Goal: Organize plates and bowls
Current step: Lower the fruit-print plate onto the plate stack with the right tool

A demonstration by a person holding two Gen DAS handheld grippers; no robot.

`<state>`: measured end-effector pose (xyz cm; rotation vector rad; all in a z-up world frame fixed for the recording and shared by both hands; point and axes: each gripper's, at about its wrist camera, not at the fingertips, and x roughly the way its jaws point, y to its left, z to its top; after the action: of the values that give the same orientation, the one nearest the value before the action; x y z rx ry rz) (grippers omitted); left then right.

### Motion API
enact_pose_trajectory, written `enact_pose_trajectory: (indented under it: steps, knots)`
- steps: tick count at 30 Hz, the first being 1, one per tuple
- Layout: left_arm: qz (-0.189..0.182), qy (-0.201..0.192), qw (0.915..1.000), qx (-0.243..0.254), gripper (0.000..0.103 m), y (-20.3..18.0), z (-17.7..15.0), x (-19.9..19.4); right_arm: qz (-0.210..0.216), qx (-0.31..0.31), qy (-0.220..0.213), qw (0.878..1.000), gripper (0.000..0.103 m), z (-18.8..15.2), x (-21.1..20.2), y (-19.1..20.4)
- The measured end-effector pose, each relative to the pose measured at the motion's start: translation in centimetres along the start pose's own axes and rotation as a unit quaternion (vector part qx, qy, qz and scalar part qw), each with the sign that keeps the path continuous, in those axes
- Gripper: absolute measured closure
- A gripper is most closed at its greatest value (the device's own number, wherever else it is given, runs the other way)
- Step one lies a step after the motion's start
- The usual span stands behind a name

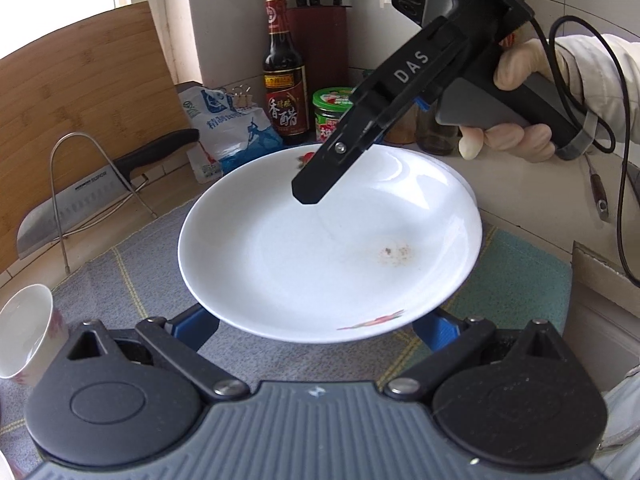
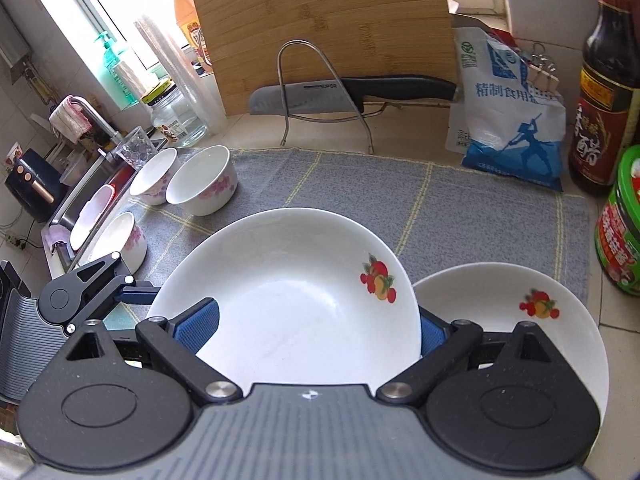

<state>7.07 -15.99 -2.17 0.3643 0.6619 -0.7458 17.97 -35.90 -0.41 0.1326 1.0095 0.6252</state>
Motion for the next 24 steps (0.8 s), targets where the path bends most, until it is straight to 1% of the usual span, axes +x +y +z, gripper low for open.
enact_pose_trajectory:
  steps: [11, 17, 24]
  knots:
    - [-0.043, -0.001, 0.9987, 0.028, 0.001, -1.6, 1.8, 2.9, -0.034, 0.042, -0.017, 0.998, 0.003, -2.9, -3.1, -3.9]
    - [-0.052, -0.002, 0.9981, 0.034, 0.001, -2.4, 2.7, 4.2, -0.045, 0.061, -0.022, 0.997, 0.003, -3.8, -3.8, -5.8]
    - [-0.056, 0.004, 0.9977, 0.039, 0.002, -2.6, 3.2, 4.9, -0.048, 0.069, -0.02, 0.996, 0.003, -4.3, -3.6, -6.9]
